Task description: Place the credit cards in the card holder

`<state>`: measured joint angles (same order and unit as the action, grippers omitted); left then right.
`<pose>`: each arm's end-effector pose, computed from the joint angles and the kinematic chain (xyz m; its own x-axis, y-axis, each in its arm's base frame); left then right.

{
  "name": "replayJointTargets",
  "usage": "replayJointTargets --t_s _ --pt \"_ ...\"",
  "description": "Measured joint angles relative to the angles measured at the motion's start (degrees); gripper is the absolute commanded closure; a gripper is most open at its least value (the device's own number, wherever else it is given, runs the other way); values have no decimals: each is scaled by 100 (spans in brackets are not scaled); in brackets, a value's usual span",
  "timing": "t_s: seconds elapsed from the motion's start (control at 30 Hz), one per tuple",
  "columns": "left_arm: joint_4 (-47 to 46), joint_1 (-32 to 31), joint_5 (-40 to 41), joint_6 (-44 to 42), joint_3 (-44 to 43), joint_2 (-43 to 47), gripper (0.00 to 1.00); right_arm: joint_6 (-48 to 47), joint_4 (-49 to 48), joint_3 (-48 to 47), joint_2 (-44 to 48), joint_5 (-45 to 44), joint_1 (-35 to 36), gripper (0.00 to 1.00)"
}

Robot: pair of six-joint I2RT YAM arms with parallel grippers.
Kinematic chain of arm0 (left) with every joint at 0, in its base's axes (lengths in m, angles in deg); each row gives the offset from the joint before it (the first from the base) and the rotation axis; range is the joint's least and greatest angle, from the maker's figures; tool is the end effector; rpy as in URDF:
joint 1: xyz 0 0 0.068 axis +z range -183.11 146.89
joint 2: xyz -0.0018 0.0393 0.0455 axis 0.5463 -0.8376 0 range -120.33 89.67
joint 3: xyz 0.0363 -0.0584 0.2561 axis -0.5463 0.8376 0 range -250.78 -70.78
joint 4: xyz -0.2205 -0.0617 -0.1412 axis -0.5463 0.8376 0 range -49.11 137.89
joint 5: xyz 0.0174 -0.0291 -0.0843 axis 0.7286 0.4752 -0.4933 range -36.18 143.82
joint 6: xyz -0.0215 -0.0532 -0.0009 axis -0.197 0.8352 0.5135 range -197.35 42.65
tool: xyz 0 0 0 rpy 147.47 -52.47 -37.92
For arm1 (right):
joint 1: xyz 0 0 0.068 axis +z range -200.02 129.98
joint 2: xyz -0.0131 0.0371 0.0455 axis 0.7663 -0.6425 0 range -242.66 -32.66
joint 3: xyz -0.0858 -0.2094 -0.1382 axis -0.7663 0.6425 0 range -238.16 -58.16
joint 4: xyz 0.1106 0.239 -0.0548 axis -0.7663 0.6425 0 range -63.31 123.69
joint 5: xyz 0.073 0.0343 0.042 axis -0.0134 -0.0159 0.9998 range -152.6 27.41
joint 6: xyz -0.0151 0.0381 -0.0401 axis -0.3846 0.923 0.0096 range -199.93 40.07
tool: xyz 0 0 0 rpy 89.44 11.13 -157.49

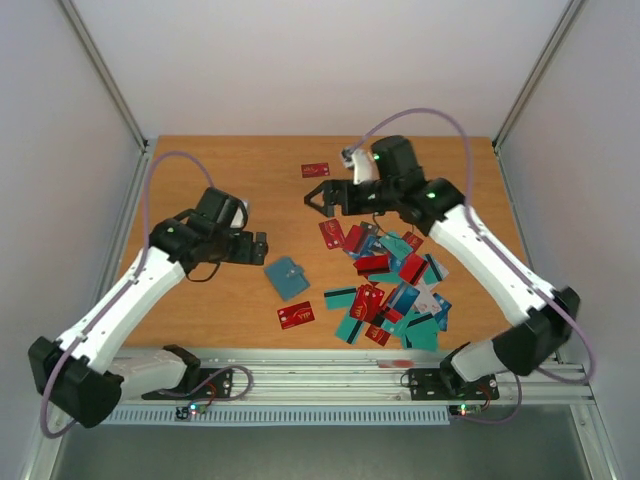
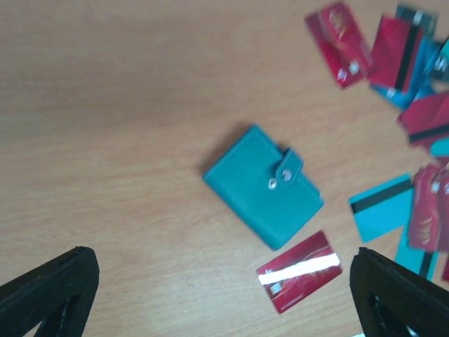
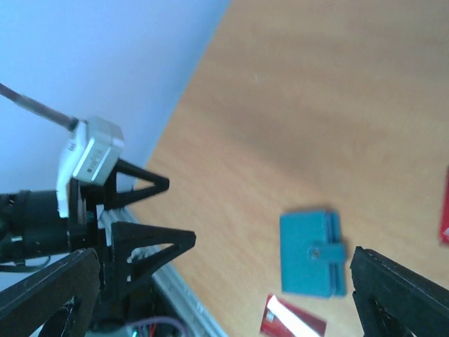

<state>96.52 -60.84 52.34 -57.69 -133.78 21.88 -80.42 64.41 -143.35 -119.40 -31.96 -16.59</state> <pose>0.2092 -0.1111 0.2895 -0.8852 0.0853 -0.4574 0.1896 0.9638 -0.1873 0.2760 0.2070 0.3533 -0.5213 -0.3530 -0.7770 -0.8078 0.4977 0.3158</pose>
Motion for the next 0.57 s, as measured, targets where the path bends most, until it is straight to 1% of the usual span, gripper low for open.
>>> replayJointTargets --t_s 0.13,0.33,0.4,0.57 --pt "2 9 304 -107 -295 323 1 -140 -37 -221 693 -800 -42 2" --pt "9 22 807 -254 -407 898 1 -284 212 -450 780 -1703 -63 2" --pt "31 31 911 -262 -407 1054 1 -282 310 -461 772 -1871 -63 2" --pt "127 35 1106 -278 -402 1366 1 -313 450 -457 774 -1971 -63 2"
